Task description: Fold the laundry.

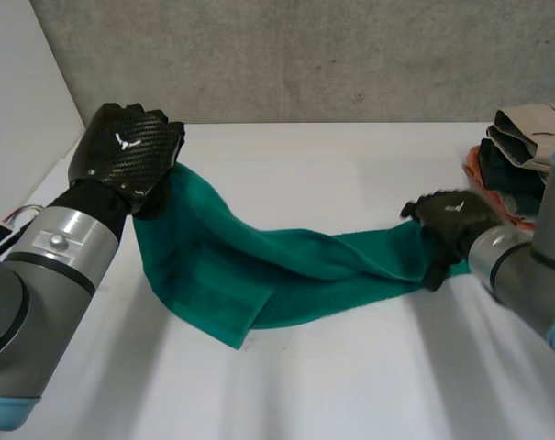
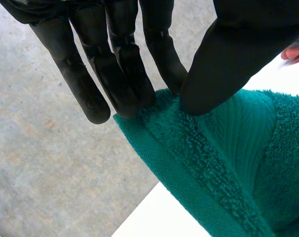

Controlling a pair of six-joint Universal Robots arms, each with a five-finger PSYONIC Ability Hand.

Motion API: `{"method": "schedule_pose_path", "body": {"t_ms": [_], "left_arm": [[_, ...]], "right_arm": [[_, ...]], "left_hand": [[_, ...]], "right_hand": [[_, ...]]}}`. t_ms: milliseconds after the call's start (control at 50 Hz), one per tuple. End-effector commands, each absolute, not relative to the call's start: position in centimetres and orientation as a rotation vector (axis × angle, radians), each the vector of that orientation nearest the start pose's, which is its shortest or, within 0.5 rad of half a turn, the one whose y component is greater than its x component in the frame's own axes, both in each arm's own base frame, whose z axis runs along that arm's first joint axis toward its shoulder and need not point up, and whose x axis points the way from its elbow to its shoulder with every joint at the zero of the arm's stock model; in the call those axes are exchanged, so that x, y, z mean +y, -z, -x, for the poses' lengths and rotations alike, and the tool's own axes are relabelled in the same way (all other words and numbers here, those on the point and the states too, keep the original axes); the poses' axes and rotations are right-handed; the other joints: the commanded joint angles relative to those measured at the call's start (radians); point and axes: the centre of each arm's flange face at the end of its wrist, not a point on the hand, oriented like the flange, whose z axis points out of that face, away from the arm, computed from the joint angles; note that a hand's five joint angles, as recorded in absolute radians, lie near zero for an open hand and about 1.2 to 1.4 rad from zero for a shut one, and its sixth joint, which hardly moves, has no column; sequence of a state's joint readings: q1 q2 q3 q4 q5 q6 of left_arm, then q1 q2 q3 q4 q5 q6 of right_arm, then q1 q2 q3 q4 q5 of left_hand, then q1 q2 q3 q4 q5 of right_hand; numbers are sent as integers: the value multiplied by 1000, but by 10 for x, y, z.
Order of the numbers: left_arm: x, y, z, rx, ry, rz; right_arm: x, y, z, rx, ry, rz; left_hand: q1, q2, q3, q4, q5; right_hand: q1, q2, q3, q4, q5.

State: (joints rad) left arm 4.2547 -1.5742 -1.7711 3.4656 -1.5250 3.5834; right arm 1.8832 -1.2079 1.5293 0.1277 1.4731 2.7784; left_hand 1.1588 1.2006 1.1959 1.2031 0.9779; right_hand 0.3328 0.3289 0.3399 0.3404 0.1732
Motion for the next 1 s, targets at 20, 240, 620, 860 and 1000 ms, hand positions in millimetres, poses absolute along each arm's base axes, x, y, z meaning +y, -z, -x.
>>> {"method": "schedule_pose_path", "body": {"t_ms": [20,240,620,860,1000], "left_arm": [[-221,-283,259,1855,2404,-956],[-226,-286,256,1835,2420,-922],[-248,-349,216,1621,2482,-694],[-269,-275,208,2069,2127,-932],[-311,-231,218,2143,1982,-1036]], "right_arm": [[-289,-145,-251,2354,1611,878],[-321,-109,-266,2356,1712,926],[-291,-338,-198,2172,2012,905],[-305,-341,-161,2391,1739,1196],[-323,-288,-187,2429,1508,1271]], "left_hand": [[237,196,200,193,244],[237,196,200,193,244],[237,196,200,193,244],[237,196,200,193,244],[237,196,200,193,244]], "right_hand": [[186,190,179,179,171],[845,849,838,837,830],[1063,1067,1056,1056,1049],[1063,1067,1056,1056,1049],[1063,1067,1056,1056,1049]]}}
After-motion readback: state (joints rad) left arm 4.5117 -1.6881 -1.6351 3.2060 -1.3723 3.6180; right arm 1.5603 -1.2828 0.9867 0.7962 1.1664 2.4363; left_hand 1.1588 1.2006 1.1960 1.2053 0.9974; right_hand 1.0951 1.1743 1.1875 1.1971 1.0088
